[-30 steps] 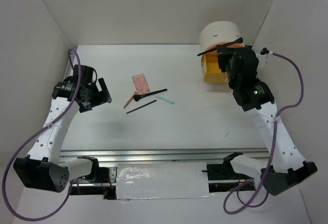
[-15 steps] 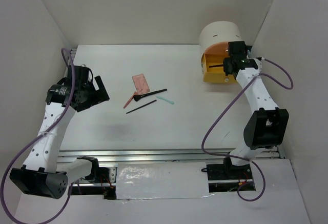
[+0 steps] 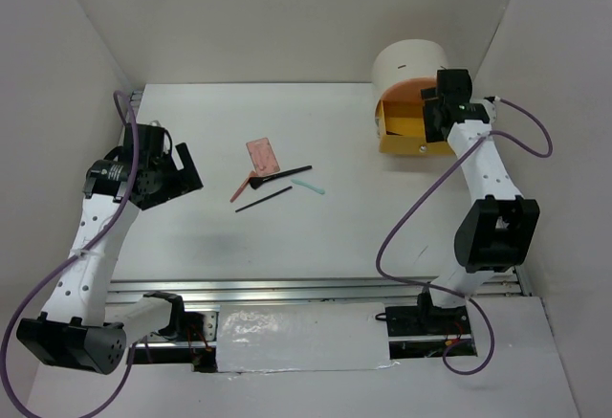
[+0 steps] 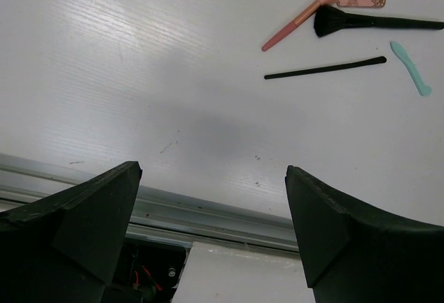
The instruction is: Organize the makeup
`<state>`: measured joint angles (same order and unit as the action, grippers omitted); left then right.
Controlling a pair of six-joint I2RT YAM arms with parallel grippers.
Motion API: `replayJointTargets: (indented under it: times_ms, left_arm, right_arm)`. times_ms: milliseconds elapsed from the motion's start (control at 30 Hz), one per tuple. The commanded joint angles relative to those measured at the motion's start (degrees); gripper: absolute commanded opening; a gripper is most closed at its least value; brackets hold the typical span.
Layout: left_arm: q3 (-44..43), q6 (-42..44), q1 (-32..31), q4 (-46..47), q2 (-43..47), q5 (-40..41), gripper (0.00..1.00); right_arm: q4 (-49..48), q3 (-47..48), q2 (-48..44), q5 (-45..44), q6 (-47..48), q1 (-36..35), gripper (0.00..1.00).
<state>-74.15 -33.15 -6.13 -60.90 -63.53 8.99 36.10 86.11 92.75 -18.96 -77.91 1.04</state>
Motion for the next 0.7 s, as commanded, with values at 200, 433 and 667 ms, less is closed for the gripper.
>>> replayJointTargets:
  times_ms: [200, 433, 667]
  left_arm:
    - [0.3, 0.9, 0.3, 1.2, -0.8, -0.7, 0.99]
    - [0.0, 2.0, 0.2, 2.2, -4.9, -6.3, 0.99]
    - [-2.1, 1.6, -0.1, 0.3, -10.8, -8.5, 0.97]
  right_arm:
    - [-8.0, 13.9, 2.8, 15.3, 23.9, -7.1, 0.79]
    - [16.3, 36.1, 20.8, 23.3, 63.9, -27.9, 0.79]
    - [16.5, 30.7, 28.8, 18.2, 73.9, -34.8, 0.8]
